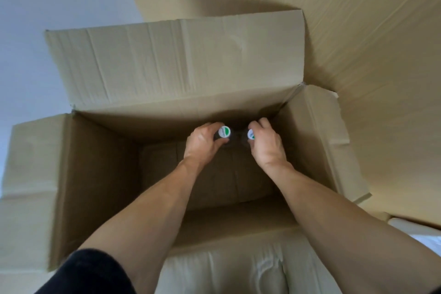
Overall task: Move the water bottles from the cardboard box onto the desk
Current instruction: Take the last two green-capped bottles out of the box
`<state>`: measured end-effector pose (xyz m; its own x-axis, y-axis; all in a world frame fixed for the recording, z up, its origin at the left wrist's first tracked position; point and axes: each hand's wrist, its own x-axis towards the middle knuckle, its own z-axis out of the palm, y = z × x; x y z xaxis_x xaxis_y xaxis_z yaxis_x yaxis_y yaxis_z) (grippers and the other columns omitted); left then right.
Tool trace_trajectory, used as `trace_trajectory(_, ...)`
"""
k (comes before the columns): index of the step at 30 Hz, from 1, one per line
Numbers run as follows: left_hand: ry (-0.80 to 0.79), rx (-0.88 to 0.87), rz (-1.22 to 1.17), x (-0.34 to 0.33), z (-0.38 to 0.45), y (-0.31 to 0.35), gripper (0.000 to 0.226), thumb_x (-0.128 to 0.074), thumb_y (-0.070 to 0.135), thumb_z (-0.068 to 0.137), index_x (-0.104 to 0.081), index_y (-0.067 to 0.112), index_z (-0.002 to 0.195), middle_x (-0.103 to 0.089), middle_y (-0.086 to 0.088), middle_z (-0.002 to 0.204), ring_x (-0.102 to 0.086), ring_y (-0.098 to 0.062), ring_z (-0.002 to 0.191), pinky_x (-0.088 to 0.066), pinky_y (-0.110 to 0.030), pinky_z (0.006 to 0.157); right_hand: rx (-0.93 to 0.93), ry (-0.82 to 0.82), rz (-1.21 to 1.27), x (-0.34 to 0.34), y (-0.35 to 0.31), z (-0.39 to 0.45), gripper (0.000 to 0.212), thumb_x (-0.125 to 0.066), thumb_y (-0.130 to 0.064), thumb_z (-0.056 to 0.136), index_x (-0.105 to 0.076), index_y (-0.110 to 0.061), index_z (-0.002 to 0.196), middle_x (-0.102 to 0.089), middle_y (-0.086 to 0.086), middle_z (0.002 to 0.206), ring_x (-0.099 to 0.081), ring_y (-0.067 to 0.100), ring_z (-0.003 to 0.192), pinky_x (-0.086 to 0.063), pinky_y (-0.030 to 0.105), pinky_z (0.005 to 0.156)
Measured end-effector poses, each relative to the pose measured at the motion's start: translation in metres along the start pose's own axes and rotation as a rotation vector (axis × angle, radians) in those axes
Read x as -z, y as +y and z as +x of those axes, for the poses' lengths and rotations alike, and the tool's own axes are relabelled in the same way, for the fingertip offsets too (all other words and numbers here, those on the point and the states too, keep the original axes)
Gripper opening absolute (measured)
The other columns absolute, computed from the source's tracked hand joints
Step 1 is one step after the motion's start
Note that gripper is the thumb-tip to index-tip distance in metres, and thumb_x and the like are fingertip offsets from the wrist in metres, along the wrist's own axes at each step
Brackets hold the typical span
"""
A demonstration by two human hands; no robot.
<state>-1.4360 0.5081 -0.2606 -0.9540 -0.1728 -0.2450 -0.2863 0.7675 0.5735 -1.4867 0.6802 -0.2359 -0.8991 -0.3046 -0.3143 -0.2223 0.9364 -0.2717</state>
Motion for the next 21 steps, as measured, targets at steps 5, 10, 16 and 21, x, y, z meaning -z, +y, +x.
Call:
trace_trajectory(5, -0.068, 0.049, 0.085, 0.024, -0.019, -0.041, 0.048, -0.073, 0.037, 0.091, -0.064, 0.02, 0.135, -0.068, -0.002, 0.13, -0.064, -0.023, 0.118, -0.052, -0.041, 0.098, 0.11, -0.063, 0.046, -0.015, -0.033, -0.006, 0.039, -0.069, -0.016, 0.093, -0.057, -0.016, 0.129, -0.046, 0.008, 0.135, -0.062, 0.033, 0.113, -0.053, 0.037, 0.094)
trace_trajectory(10, -0.078, 0.026, 0.089, 0.035, -0.029, -0.063, 0.043, -0.074, 0.033, 0.089, -0.065, 0.023, 0.131, -0.068, 0.001, 0.128, -0.063, -0.021, 0.116, -0.054, -0.041, 0.094, 0.197, -0.12, 0.096, -0.03, -0.06, -0.005, 0.034, -0.072, -0.018, 0.09, -0.059, -0.019, 0.121, -0.049, 0.006, 0.126, -0.064, 0.029, 0.107, -0.056, 0.036, 0.089)
trace_trajectory(16, -0.122, 0.052, 0.026, 0.022, -0.03, -0.07, 0.059, -0.083, 0.029, 0.078, -0.058, 0.027, 0.131, -0.063, 0.001, 0.126, -0.061, -0.023, 0.115, -0.053, -0.043, 0.093, 0.203, -0.17, 0.127, -0.028, -0.055, 0.01, 0.038, -0.077, -0.014, 0.084, -0.062, -0.021, 0.119, -0.052, 0.004, 0.122, -0.062, 0.025, 0.107, -0.051, 0.029, 0.087)
trace_trajectory(21, -0.227, 0.14, -0.039, -0.001, -0.019, -0.084, 0.085, -0.085, 0.015, 0.071, -0.046, 0.024, 0.146, -0.06, -0.008, 0.137, -0.057, -0.029, 0.126, -0.047, -0.036, 0.1, 0.197, -0.335, 0.129, -0.034, -0.039, 0.026, 0.066, -0.086, -0.016, 0.077, -0.059, -0.019, 0.137, -0.061, 0.005, 0.136, -0.057, 0.025, 0.126, -0.045, 0.037, 0.106)
